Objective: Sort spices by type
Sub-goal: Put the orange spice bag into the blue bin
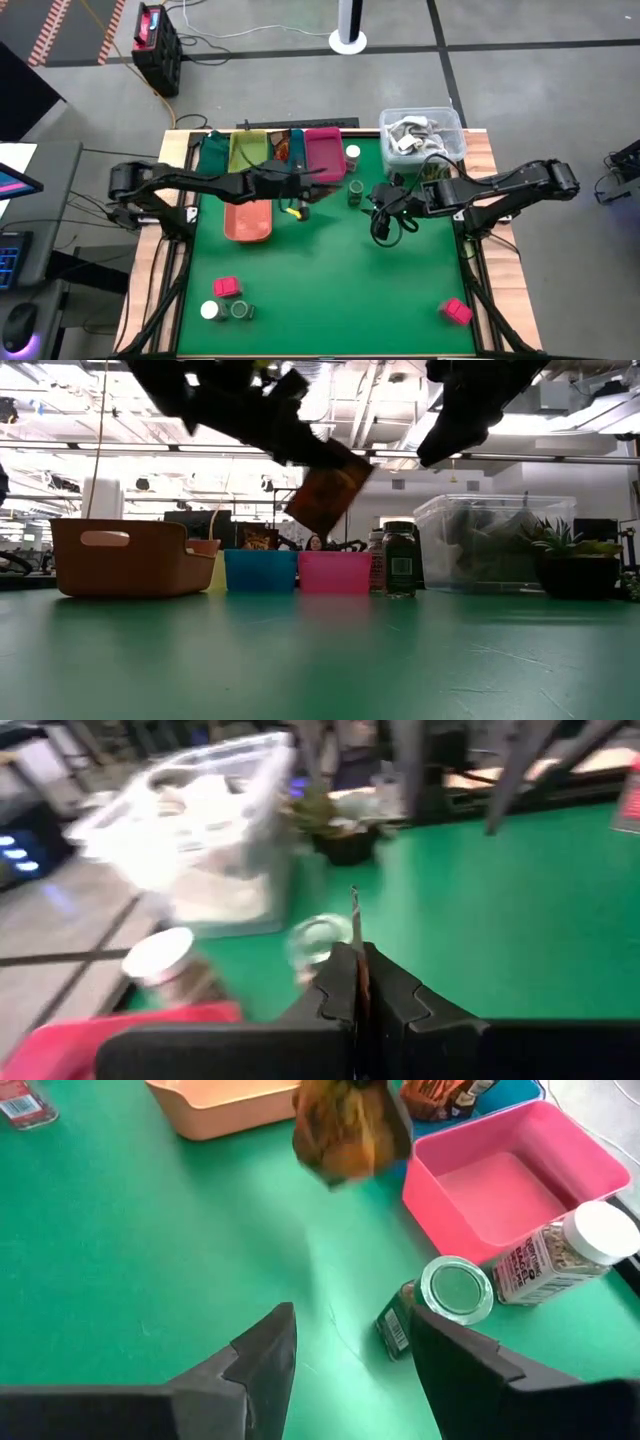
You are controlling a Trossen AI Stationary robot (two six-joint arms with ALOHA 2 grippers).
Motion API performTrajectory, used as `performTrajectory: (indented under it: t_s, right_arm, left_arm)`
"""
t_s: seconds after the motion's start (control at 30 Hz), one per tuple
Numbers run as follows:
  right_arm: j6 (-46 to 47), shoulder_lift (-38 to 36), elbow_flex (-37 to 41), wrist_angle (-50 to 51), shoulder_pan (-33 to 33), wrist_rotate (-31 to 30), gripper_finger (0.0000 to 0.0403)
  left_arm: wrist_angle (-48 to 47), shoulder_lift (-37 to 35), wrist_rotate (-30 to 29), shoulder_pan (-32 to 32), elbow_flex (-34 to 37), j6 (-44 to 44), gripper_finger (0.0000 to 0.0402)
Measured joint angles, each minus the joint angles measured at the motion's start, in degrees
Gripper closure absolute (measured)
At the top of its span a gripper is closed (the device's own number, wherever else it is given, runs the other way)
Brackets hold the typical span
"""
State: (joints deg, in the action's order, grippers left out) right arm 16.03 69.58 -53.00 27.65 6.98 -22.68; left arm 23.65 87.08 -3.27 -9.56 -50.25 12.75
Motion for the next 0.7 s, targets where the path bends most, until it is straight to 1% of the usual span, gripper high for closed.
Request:
performTrajectory:
  t_s: [0.2,0.27,0.33,0.43,0.5,0.6,0.7]
  right_arm:
    - [0.0,0.0,0.0,-2.2,0.0,-0.4,0.0181]
    - [0.0,0.0,0.0,-3.1,0.1,-0.5,0.0181]
    - [-0.1,0.0,0.0,-3.6,0.1,-0.6,0.0181]
    - [-0.5,0.0,0.0,-4.8,0.1,-1.5,0.0181]
    - [-0.5,0.0,0.0,-5.1,0.1,-1.6,0.0181]
    - [-0.7,0.0,0.0,-5.8,0.3,-1.6,0.0181]
    - [-1.0,0.0,0.0,-6.7,0.7,-1.6,0.0181]
  left_arm:
    - [3.8,-6.9,-9.2,-2.4,7.3,-0.8,0.0401]
    - [5.3,-8.4,-11.6,-3.4,9.5,-0.9,0.0401]
    - [9.0,-8.7,-14.2,-4.3,11.4,-1.0,0.0401]
    - [12.7,-8.2,-18.0,-5.8,13.5,-1.9,0.0401]
    - [15.6,-7.3,-19.3,-6.9,14.6,-2.0,0.0401]
    - [20.8,-4.9,-20.3,-8.6,15.7,-2.1,0.0401]
    - [24.0,-2.0,-20.5,-10.6,15.9,-2.7,0.0401]
